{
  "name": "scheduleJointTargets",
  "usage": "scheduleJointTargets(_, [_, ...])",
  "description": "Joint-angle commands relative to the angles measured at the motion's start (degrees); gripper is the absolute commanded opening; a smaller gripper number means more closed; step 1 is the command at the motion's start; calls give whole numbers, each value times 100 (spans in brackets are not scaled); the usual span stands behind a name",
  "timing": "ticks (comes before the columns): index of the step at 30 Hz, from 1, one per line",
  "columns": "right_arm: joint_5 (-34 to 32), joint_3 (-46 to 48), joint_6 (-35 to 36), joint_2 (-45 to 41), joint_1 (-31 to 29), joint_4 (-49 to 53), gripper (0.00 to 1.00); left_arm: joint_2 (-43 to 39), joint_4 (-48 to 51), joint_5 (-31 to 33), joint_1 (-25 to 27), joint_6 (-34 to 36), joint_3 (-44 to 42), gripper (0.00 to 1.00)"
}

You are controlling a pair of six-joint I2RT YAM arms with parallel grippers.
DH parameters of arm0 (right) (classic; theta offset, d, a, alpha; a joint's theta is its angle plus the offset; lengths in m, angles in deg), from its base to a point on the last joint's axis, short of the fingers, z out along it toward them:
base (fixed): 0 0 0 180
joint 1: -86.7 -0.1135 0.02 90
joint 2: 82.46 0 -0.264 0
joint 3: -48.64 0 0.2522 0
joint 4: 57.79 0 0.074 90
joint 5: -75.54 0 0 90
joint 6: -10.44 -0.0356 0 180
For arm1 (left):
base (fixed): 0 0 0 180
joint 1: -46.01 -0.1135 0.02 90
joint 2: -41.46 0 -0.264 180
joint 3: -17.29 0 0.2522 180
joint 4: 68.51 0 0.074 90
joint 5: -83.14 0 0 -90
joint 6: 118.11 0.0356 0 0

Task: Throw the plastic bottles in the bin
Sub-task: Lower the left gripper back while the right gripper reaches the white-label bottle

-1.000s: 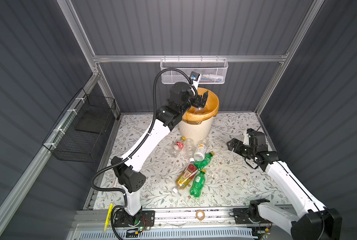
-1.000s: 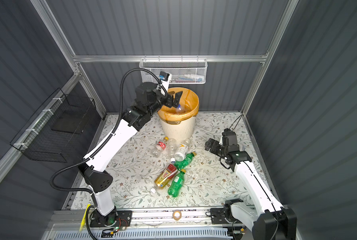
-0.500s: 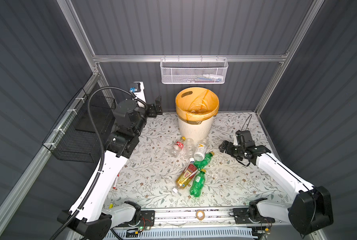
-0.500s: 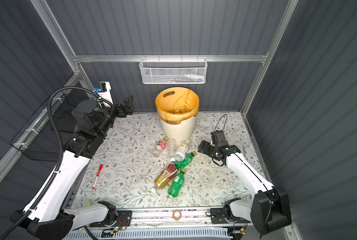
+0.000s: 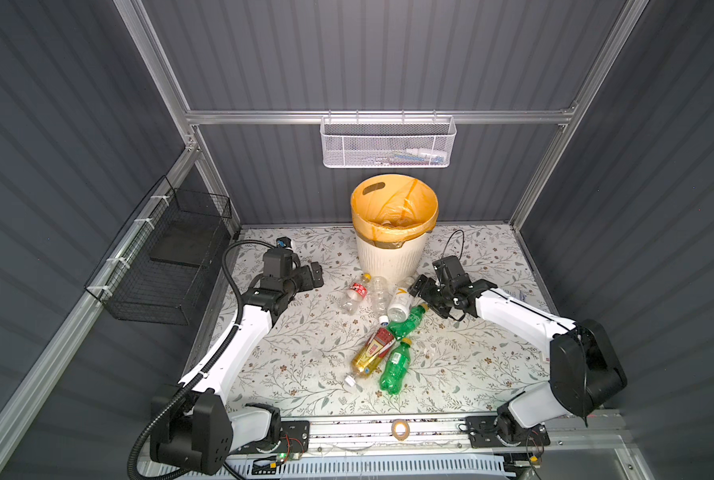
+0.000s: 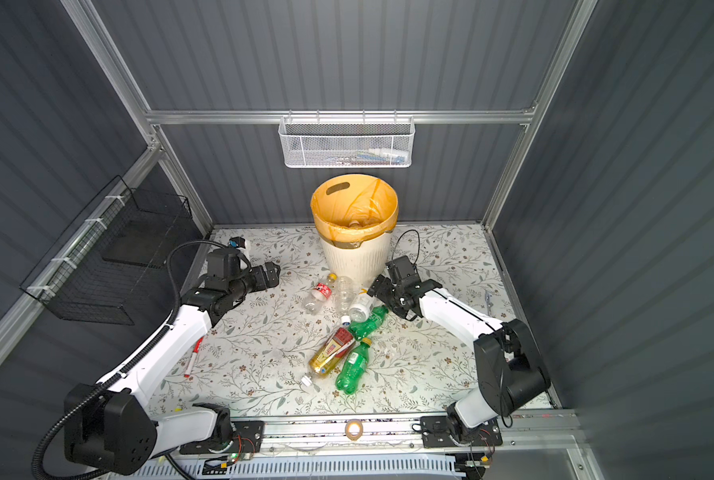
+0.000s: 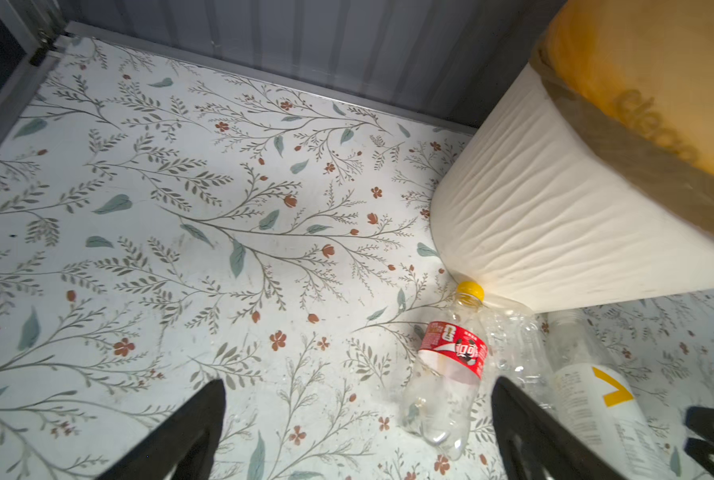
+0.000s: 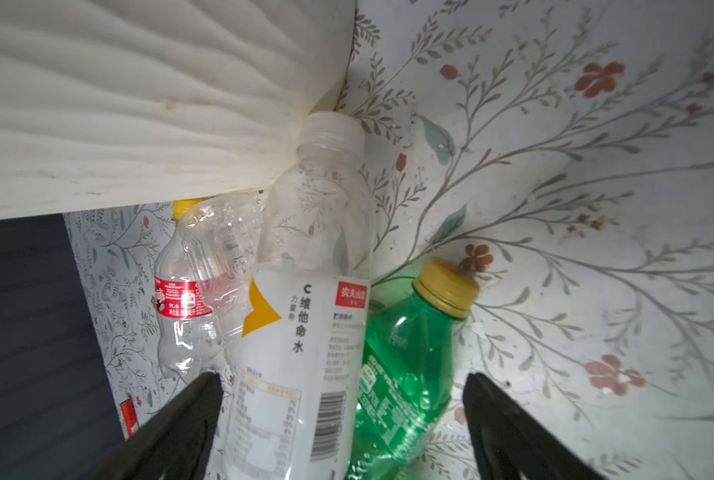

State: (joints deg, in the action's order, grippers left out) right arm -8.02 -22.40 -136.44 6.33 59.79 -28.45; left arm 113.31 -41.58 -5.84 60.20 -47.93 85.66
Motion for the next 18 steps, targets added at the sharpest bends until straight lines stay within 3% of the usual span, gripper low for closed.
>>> scheduleJointTargets(1, [202,-258,-425,220,-38,-424,93,-93,-346,-295,-6,-237,-261,99])
scheduleJointTargets(18, [407,-571,-552,1022,-46,-533,93,101,-302,-251,-5,-313,-389,100])
